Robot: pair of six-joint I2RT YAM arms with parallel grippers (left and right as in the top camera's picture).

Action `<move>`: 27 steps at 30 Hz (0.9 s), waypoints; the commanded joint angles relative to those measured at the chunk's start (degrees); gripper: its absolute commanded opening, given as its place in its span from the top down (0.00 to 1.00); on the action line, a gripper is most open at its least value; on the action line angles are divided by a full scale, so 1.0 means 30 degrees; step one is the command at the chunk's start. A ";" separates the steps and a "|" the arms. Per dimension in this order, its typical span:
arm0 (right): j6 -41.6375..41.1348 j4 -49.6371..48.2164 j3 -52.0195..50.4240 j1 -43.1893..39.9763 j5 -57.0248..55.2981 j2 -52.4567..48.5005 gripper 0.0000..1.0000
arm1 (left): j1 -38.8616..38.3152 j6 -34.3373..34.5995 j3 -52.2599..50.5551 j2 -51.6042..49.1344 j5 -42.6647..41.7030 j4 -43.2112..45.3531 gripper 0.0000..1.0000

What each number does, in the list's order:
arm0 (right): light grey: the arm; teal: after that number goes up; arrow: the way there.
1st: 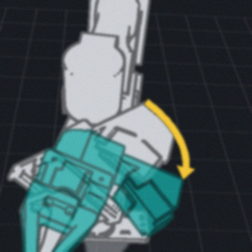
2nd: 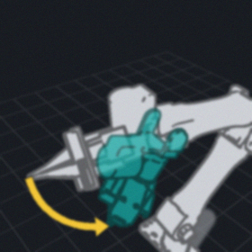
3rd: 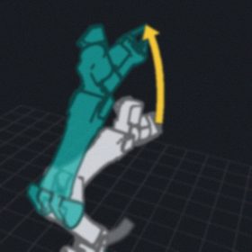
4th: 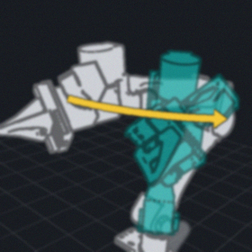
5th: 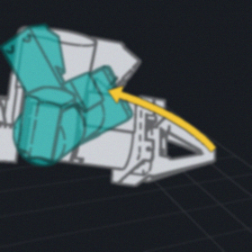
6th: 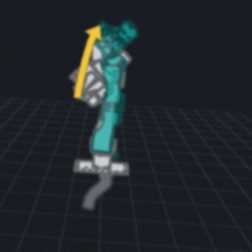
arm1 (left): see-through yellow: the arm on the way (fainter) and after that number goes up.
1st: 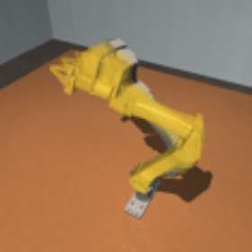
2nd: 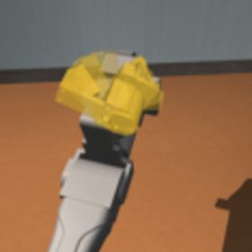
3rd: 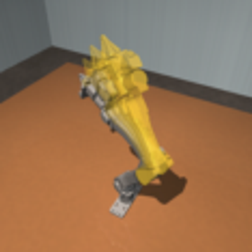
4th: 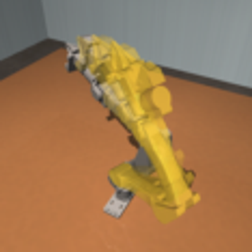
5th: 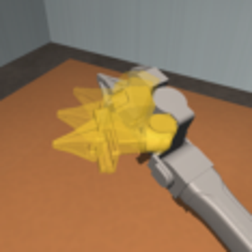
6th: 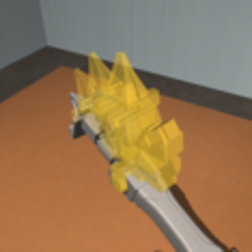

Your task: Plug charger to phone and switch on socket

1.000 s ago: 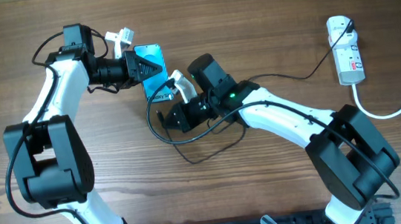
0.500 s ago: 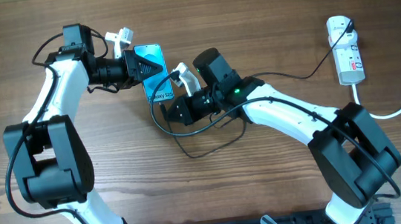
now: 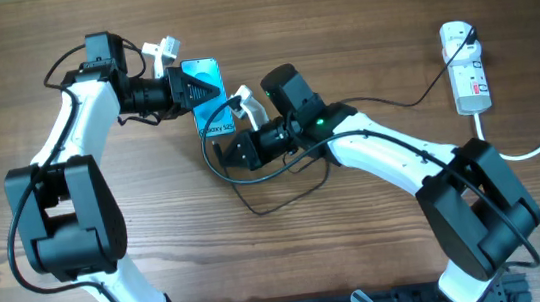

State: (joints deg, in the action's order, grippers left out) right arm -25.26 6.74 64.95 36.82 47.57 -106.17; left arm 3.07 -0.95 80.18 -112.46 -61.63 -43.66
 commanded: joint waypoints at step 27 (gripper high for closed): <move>-0.2798 -0.3563 -0.0102 -0.0605 -0.2018 0.0605 0.96 | 0.0138 0.0117 0.0124 -0.0124 -0.0962 -0.0168 0.96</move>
State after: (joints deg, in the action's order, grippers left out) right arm -32.56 -0.36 63.57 36.05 47.27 -106.17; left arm 3.95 -0.12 80.64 -112.46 -62.70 -43.00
